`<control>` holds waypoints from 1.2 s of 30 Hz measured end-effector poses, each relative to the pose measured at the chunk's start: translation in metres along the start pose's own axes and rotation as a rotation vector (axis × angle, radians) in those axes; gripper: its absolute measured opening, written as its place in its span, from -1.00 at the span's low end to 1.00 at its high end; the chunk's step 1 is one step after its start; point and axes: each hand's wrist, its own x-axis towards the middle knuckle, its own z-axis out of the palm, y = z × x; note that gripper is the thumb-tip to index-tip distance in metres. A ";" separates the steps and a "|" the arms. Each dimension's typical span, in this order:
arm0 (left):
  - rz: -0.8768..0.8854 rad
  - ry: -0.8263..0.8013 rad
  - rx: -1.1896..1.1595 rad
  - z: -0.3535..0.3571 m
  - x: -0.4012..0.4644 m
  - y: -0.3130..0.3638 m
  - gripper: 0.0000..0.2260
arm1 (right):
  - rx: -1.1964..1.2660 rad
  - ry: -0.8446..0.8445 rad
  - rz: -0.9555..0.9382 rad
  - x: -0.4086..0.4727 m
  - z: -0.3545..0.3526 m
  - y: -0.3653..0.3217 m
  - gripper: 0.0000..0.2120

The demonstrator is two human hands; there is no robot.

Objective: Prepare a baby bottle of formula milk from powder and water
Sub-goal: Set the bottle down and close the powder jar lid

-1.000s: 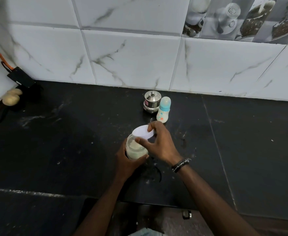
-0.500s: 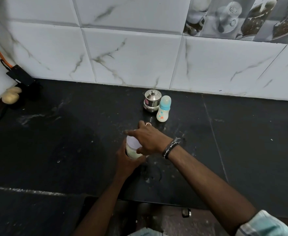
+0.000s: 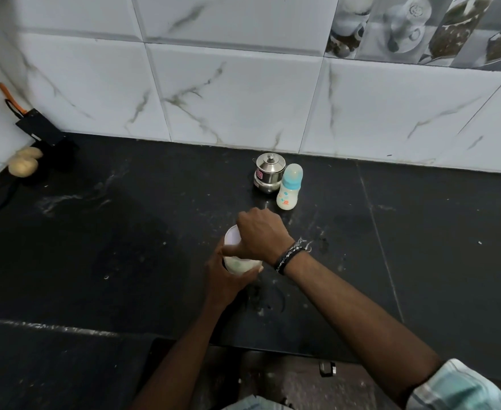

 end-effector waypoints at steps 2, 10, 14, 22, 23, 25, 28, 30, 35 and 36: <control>0.012 0.005 -0.005 -0.002 0.000 0.001 -0.16 | -0.011 0.078 0.116 -0.003 0.003 -0.007 -0.33; 0.041 -0.032 0.048 -0.002 0.001 0.009 -0.15 | -0.087 -0.018 0.050 0.004 -0.013 -0.001 -0.40; 0.009 -0.035 0.027 -0.004 0.000 0.010 -0.09 | -0.034 -0.264 -0.190 -0.003 -0.018 -0.004 -0.45; 0.012 -0.007 0.027 -0.004 0.000 0.009 -0.29 | -0.041 0.068 0.139 -0.010 -0.002 -0.023 -0.50; 0.026 -0.016 0.026 -0.003 0.001 0.011 -0.22 | -0.048 0.074 0.178 -0.009 -0.001 -0.023 -0.45; 0.067 -0.028 0.036 -0.003 0.000 0.011 -0.16 | -0.071 0.061 0.208 -0.007 -0.002 -0.018 -0.40; 0.062 -0.010 0.037 -0.001 -0.002 0.011 -0.19 | -0.080 0.004 0.143 -0.004 -0.009 -0.006 -0.41; 0.033 0.011 -0.005 -0.001 -0.003 0.008 -0.29 | -0.007 -0.112 0.021 -0.004 -0.012 -0.002 -0.51; 0.032 -0.020 0.022 -0.003 0.000 0.008 -0.16 | -0.018 -0.140 -0.073 -0.009 -0.007 -0.010 -0.54; 0.034 -0.020 0.018 -0.003 0.000 0.009 -0.13 | -0.026 -0.100 -0.067 -0.008 -0.007 -0.011 -0.56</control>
